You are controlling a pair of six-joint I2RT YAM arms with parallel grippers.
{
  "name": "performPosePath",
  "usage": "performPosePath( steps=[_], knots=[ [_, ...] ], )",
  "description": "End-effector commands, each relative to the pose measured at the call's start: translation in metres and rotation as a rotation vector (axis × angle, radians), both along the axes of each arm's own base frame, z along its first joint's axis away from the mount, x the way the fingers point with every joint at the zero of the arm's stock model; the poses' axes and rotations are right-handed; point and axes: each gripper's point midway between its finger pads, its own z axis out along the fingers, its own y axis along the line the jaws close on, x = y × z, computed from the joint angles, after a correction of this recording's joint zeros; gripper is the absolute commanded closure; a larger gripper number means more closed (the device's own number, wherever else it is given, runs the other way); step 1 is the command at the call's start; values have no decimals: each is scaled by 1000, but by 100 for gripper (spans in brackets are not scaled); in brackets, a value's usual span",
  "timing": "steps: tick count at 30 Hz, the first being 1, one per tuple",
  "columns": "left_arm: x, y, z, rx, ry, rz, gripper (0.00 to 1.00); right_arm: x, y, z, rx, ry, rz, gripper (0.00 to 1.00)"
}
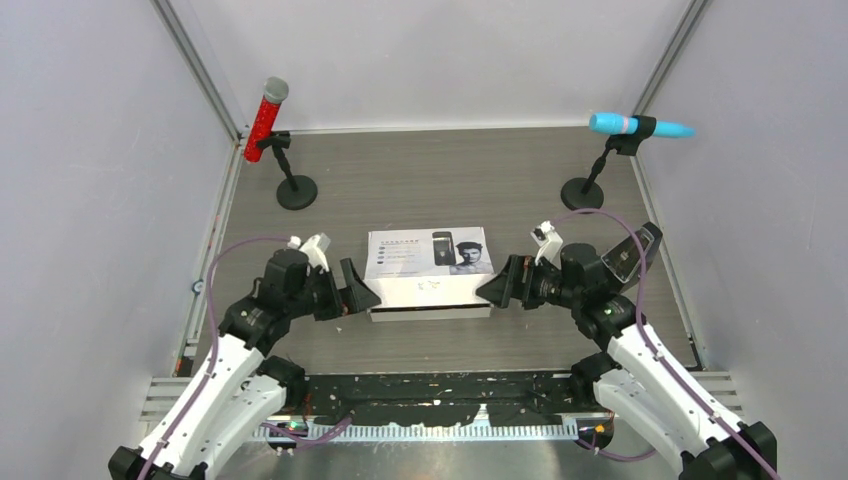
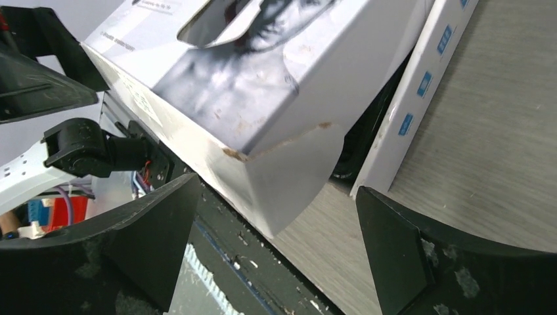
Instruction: Sort the hair-cutting tools
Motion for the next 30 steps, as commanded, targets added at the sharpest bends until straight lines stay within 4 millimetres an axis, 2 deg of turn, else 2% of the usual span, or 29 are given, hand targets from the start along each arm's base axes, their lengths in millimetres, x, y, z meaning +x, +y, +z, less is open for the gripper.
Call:
performPosePath(
  steps=[1, 6, 9, 12, 17, 22, 30],
  knots=[
    [36, 6, 40, 61, -228, 17, 8, 25, 2, 37, -19, -176, 2, 0],
    [60, -6, 55, 30, -313, 1, 9, 37, 11, 53, 5, -256, 33, 1],
    [65, -14, 57, 12, -302, -22, 11, 42, 15, 60, 22, -281, 40, 0],
    [65, -21, 57, -12, -280, -47, 17, 44, 18, 59, 27, -269, 50, 0],
    [56, -26, 57, -44, -238, -69, 24, 38, 21, 53, 49, -214, 65, 1],
    [42, -25, 46, -47, -158, -76, 35, 25, 22, 45, 81, -154, 70, 4],
    [22, -25, 30, -68, -50, -67, 36, 12, 16, 26, 71, -71, 43, 8]
  ],
)
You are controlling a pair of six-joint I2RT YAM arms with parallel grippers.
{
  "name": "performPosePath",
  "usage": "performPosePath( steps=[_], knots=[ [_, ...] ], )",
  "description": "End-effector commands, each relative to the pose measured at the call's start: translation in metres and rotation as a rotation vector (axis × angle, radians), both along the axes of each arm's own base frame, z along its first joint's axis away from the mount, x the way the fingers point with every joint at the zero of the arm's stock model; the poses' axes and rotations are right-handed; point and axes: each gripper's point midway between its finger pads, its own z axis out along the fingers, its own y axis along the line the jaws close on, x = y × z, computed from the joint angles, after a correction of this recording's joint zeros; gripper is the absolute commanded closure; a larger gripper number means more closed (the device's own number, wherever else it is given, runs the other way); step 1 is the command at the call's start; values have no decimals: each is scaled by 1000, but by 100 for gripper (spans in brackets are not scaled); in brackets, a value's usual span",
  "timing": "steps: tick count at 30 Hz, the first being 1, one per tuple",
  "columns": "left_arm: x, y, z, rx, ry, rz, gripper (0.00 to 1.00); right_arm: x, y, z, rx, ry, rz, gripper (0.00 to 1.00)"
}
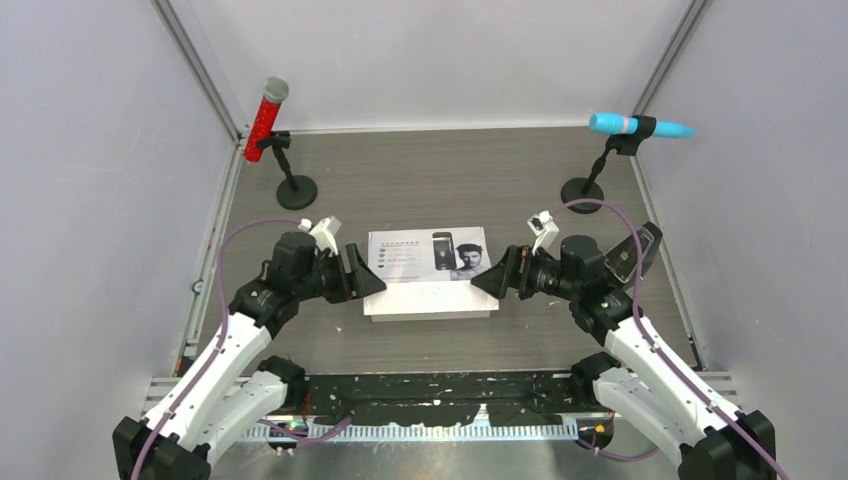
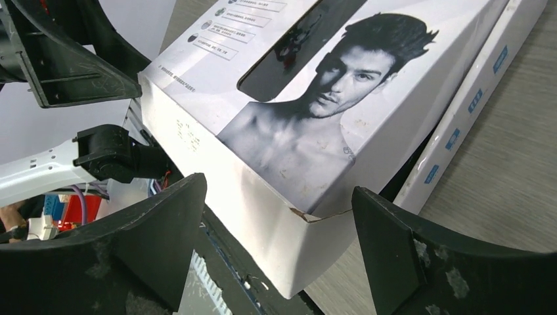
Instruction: Sort the hair-cutting tools
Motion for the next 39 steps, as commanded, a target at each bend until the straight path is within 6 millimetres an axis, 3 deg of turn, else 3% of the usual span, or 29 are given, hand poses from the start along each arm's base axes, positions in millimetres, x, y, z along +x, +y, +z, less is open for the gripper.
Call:
performPosePath(
  steps=[1, 19, 39],
  knots=[
    [-15, -5, 4, -48, 51, -15, 36, -9, 0, -8, 8, 60, -2, 9],
    [-33, -4, -35, -18, 179, 1, 36, -20, -6, -45, -17, 182, -50, 12],
    [-42, -6, -47, 7, 225, -12, 35, -28, -2, -64, -18, 244, -56, 12]
  ],
)
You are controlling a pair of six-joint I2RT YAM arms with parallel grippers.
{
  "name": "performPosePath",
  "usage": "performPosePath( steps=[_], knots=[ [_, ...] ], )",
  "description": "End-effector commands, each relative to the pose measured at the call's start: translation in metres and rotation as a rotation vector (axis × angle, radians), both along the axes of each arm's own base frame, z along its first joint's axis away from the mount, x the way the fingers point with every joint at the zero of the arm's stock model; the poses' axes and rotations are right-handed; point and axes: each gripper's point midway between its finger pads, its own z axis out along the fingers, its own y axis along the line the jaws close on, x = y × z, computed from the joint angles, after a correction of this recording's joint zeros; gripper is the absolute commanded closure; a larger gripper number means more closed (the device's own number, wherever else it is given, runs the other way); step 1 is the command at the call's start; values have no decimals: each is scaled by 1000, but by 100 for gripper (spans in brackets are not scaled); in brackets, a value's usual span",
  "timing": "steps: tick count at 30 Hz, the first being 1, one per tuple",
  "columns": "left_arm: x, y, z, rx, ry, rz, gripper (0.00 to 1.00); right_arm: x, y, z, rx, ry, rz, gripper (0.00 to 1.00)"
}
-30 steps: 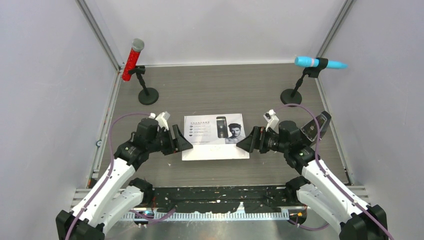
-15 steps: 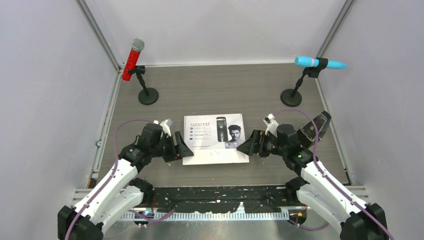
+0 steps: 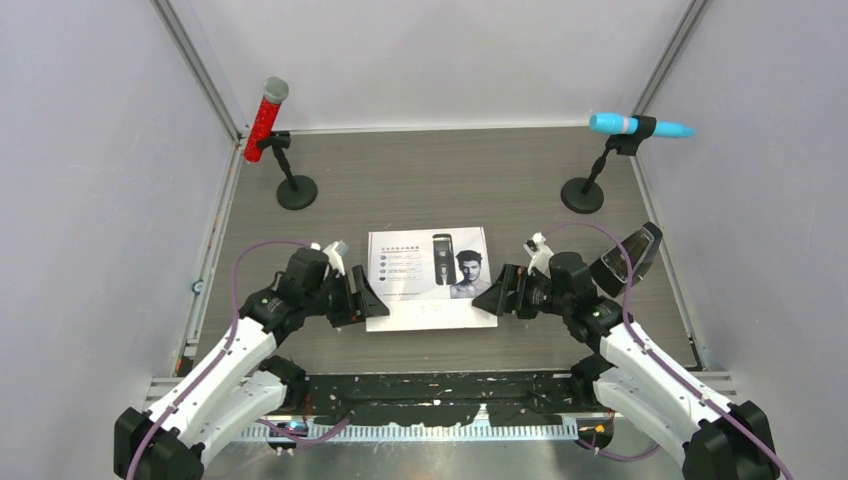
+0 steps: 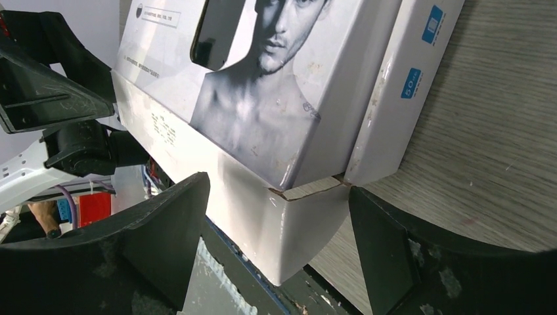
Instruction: Sort the hair-cutting tools
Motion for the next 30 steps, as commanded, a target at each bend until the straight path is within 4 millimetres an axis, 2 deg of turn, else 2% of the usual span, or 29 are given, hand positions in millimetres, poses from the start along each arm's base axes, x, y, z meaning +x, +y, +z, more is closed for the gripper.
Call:
performPosePath(
  steps=[1, 11, 20, 30],
  knots=[
    [-3, -1, -2, 0, 7, -7, 35, 1, 4, -2, 24, 0, -13, 12],
    [-4, 2, -9, 19, 11, 1, 35, 1, 3, -11, 18, 10, -26, 12],
    [-5, 4, -5, 28, 3, 5, 34, 0, 7, -4, 32, 10, -20, 12],
    [-5, 5, -5, 44, 1, 4, 34, -2, 8, -6, 33, 28, -23, 12]
  ],
)
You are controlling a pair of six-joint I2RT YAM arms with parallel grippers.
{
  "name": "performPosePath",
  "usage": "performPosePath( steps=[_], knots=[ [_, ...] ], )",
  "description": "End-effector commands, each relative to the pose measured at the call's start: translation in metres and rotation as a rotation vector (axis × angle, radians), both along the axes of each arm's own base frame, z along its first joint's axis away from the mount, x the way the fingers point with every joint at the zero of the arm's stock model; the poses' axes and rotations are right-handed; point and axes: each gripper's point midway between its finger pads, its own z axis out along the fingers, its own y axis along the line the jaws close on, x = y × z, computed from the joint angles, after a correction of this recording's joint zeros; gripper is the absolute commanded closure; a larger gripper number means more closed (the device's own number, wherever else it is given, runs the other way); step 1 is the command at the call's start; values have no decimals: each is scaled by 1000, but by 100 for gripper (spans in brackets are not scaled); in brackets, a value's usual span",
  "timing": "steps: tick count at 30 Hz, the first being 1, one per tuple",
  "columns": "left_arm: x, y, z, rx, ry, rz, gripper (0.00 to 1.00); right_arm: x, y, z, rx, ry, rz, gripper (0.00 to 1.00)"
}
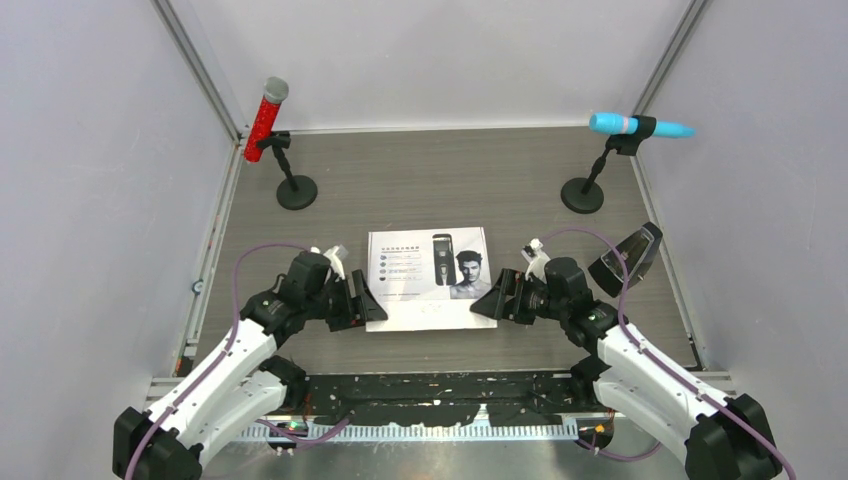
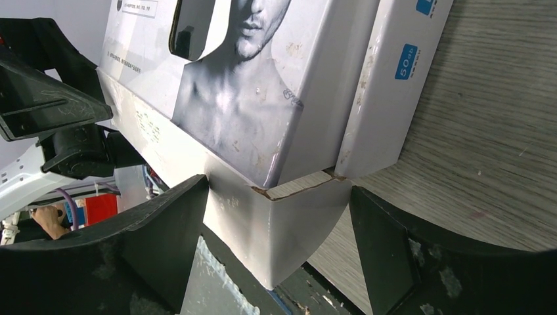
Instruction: Sort the hair-cutting tools
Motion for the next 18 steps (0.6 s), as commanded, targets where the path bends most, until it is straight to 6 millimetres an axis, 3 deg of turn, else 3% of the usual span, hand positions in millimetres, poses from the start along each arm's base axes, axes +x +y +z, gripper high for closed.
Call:
performPosePath(
  steps=[1, 18],
  knots=[
    [1, 0, 7, 6, -24, -5, 34, 6, 5, 12, 28, -29, -6, 12],
    [1, -2, 9, 16, -36, -9, 33, 1, 11, 22, 65, -11, 16, 12]
  ],
)
